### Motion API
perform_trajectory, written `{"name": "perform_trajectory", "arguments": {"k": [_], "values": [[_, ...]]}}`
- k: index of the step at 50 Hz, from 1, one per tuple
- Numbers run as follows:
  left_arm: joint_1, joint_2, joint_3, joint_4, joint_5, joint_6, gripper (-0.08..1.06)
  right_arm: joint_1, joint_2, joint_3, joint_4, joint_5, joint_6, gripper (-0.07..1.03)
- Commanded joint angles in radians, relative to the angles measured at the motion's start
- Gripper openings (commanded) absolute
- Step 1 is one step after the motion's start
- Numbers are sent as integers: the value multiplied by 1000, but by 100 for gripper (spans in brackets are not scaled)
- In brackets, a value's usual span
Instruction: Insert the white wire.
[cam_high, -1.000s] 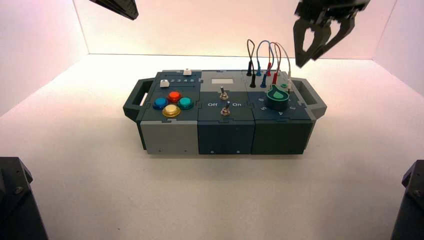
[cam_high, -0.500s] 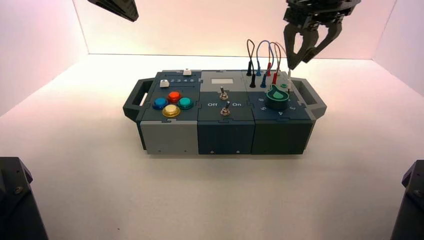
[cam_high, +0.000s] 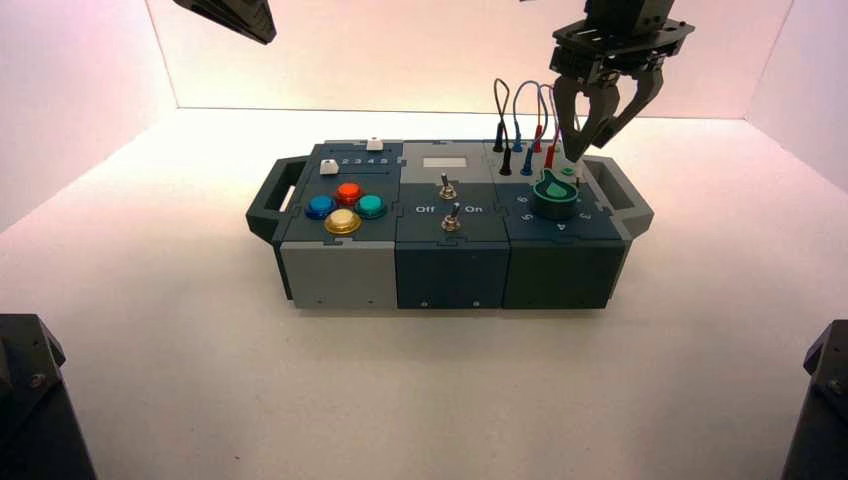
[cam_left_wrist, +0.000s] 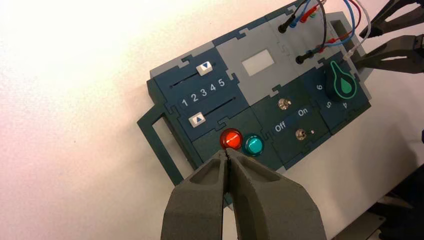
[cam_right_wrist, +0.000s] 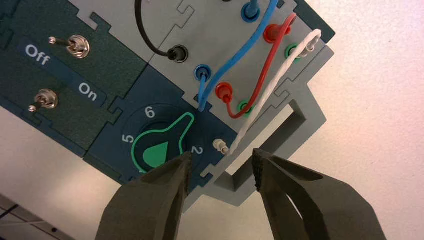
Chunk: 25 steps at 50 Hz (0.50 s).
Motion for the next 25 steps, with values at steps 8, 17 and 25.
{"name": "perform_trajectory", "arguments": {"k": [8,17,25], "values": [[2,-8,-12,-3,-8,5,-3,6,-5,-26,-14,-37,-6,62],[3,-8,-12,-3,-6,6,-3,6,11,-25,-17,-40,-6,57],[5,-11,-12,-3,-8,5,-3,6,25,-23,-15,-44,-6,52]]}}
